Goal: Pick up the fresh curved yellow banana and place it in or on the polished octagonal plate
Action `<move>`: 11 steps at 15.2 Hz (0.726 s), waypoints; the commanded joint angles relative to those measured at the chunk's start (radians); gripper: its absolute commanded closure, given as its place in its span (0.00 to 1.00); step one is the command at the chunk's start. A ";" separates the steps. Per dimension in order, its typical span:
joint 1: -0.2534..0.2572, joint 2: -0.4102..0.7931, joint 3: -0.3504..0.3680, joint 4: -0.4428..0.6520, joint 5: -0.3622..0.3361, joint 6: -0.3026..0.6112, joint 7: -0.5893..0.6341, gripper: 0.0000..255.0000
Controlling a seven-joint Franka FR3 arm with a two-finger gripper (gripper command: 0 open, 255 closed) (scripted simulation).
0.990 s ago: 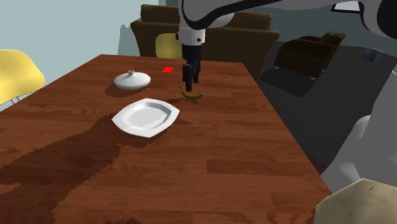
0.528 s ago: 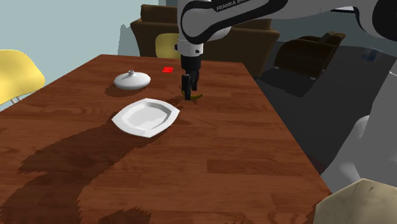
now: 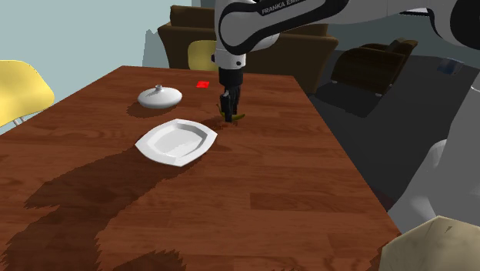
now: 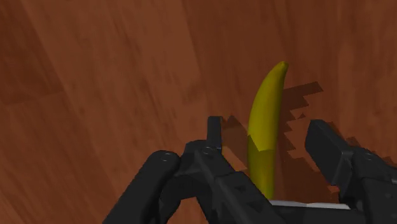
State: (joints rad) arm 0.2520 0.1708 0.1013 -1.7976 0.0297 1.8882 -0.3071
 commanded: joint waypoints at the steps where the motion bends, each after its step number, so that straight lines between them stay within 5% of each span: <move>1: 0.000 0.000 0.000 0.000 0.000 0.000 0.000 1.00; 11: 0.000 -0.006 0.000 0.019 0.000 -0.025 0.001 1.00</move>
State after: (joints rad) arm 0.2525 0.1683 0.1017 -1.7850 0.0297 1.8732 -0.3058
